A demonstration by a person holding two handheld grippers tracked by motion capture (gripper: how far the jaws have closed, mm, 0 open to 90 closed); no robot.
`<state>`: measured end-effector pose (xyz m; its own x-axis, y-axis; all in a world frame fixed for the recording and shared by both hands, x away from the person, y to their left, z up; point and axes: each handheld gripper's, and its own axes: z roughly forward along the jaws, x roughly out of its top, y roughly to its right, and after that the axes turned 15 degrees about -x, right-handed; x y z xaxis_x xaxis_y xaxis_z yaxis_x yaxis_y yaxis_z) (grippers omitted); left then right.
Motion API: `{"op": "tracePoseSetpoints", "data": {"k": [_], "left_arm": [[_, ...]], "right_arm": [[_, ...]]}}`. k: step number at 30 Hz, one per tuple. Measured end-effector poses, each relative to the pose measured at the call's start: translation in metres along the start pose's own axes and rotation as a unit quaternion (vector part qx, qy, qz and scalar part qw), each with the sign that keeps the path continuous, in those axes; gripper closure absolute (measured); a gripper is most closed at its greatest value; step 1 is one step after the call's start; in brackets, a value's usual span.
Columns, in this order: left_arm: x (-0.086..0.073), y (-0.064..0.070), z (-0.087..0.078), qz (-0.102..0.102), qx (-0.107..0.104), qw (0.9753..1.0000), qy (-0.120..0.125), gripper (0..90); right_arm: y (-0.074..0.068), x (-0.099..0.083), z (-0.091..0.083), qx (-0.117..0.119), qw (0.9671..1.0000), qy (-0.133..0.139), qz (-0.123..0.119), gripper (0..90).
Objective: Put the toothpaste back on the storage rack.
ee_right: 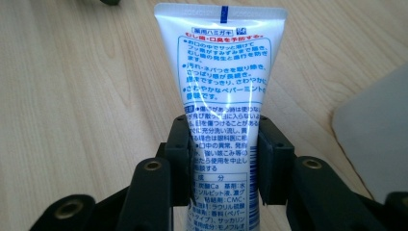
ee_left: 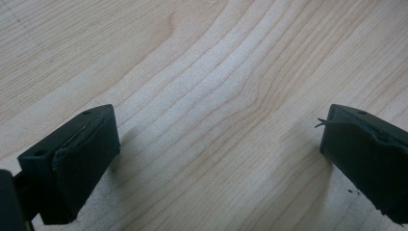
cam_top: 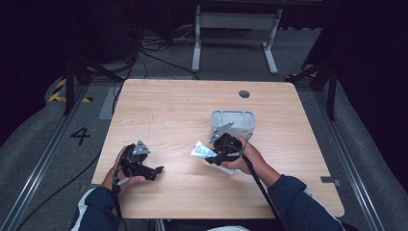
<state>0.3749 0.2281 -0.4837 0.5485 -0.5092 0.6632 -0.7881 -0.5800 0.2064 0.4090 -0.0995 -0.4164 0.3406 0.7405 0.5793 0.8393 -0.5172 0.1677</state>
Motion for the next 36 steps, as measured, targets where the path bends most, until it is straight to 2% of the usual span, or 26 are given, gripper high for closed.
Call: {"op": "tracePoseSetpoints", "data": {"k": [4,9,18,28,36], "left_arm": [[0.0,0.0,0.0,0.0,0.0,1.0,0.0,0.5],[0.0,0.0,0.0,0.0,0.0,1.0,0.0,0.5],[0.0,0.0,0.0,0.0,0.0,1.0,0.0,0.5],[0.0,0.0,0.0,0.0,0.001,1.0,0.0,0.5],[0.0,0.0,0.0,0.0,0.001,1.0,0.0,0.5]], "right_arm": [[0.003,-0.006,-0.016,0.002,0.9997,0.025,0.008,64.8],[0.007,-0.017,-0.034,-0.001,0.9974,0.071,0.013,64.8],[0.017,-0.031,-0.052,-0.003,0.995,0.097,0.024,64.7],[0.022,-0.035,-0.076,-0.007,0.9907,0.135,0.02,64.7],[0.029,-0.036,-0.092,-0.015,0.9866,0.16,0.028,64.7]]}}
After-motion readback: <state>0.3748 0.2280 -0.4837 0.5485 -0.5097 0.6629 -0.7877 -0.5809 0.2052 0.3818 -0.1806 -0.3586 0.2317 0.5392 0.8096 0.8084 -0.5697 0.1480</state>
